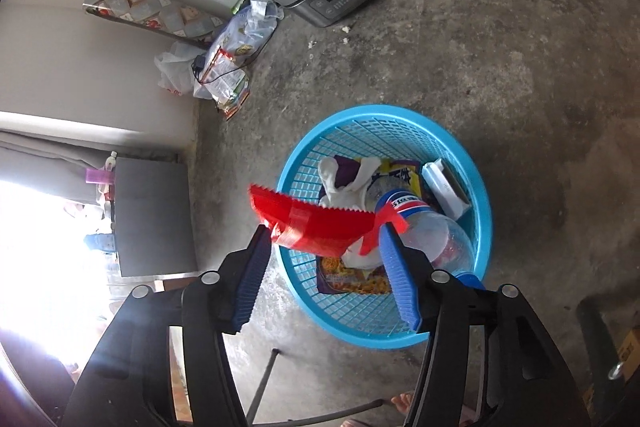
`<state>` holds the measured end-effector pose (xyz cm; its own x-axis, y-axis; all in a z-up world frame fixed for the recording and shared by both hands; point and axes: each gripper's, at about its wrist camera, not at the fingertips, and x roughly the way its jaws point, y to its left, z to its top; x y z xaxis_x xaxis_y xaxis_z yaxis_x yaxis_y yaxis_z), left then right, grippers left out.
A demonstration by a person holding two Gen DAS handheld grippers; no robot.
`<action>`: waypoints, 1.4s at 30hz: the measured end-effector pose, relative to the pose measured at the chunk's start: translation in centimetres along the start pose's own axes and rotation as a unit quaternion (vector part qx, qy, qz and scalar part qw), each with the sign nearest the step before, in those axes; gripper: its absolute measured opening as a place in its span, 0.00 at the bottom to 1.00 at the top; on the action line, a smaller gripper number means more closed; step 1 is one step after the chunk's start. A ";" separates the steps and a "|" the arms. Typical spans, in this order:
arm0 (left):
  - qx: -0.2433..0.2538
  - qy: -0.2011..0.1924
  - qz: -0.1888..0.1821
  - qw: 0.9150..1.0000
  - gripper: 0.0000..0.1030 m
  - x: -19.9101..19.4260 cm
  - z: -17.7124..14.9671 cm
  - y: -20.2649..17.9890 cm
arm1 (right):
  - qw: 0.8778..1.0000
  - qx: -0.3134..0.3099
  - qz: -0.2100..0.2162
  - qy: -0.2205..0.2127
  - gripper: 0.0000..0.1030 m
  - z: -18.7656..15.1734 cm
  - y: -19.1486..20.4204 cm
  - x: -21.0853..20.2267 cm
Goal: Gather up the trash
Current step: 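Open both grippers to drop the two bags into the wastebasket, then move both grippers back over the table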
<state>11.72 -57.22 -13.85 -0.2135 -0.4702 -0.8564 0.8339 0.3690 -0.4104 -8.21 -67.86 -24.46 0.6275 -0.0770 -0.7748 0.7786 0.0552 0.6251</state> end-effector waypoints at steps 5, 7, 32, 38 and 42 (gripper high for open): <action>0.004 -0.032 0.009 0.999 0.54 -4.3 -0.5 0.5 | 0.996 -0.041 -0.075 -0.015 0.69 0.8 0.9 1.0; 0.005 -0.044 0.011 0.999 0.55 -6.2 -0.9 0.7 | 0.991 -0.069 -0.117 -0.012 0.68 0.6 1.3 1.5; -0.096 -0.337 0.197 0.916 0.86 -38.6 -22.9 12.7 | 0.909 -0.378 0.008 -0.174 0.90 -20.0 17.1 -16.2; -0.146 -0.356 0.229 0.894 0.87 -42.5 -30.1 15.1 | 0.885 -0.433 0.055 -0.163 0.92 -24.2 20.1 -16.9; -0.173 -0.364 0.240 0.883 0.87 -43.7 -34.0 16.1 | 0.872 -0.462 0.086 -0.140 0.92 -27.2 22.0 -16.7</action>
<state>17.18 -3.47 6.33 0.6112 -0.5370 -0.5815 0.5063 0.8299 -0.2342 -1.47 -38.32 -0.34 0.8104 -0.2215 -0.5424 0.4265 0.8577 0.2869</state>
